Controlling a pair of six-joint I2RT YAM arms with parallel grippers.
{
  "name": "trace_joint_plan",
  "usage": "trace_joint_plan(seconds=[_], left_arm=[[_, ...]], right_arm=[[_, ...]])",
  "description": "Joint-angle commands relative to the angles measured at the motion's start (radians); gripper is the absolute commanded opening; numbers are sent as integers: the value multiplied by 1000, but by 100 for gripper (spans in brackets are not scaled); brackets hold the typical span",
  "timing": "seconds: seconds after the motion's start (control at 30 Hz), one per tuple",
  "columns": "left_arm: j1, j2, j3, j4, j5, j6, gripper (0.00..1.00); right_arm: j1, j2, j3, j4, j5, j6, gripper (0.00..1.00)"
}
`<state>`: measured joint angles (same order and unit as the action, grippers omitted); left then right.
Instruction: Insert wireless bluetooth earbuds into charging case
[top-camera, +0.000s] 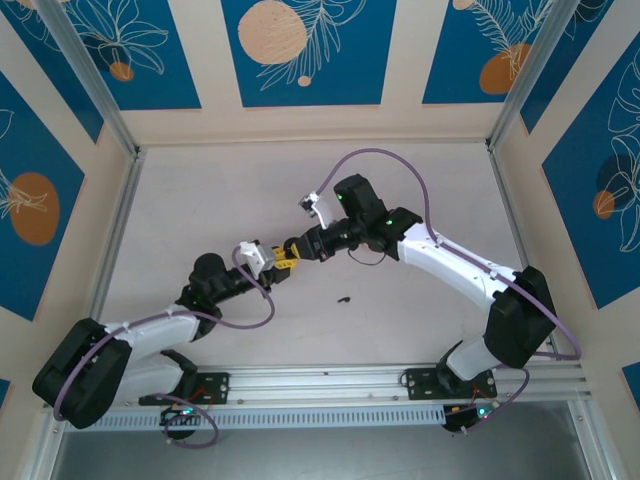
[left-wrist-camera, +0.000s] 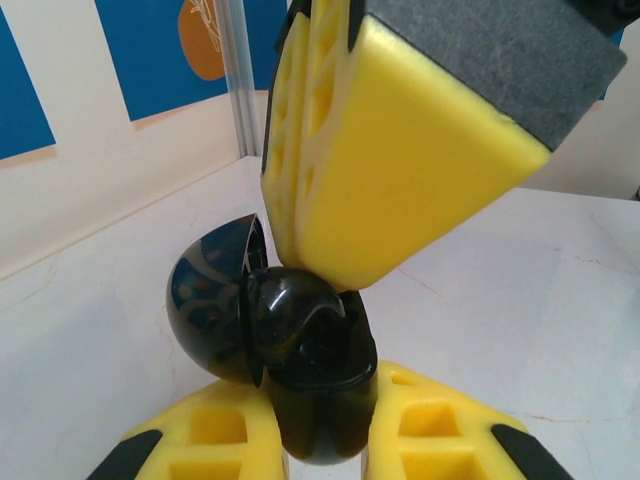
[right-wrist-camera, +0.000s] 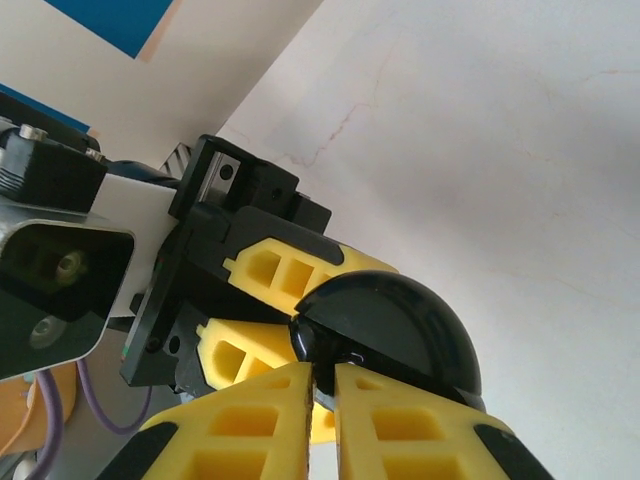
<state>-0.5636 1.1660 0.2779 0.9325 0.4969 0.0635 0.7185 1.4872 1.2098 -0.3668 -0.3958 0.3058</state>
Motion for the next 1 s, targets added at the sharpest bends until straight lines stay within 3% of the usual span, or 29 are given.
trace_joint_plan(seconds=[0.0,0.13,0.37,0.73,0.97], left_arm=[[-10,-25,23,3,18,31,14],[-9,-31,23,-13,16,38,14],[-10,-36,27,-41,15,52,14],[-24,-78,56,-239,-39,208,14],[-33,-110,72,-348,-100,309,14]], right_arm=[[8,4,26,-63,10,-29,13],[10,-5,38,-103,25,-48,13],[10,-6,99,-132,51,-55,23],[59,59,192,-241,169,19,24],[67,61,160,-225,171,47,24]])
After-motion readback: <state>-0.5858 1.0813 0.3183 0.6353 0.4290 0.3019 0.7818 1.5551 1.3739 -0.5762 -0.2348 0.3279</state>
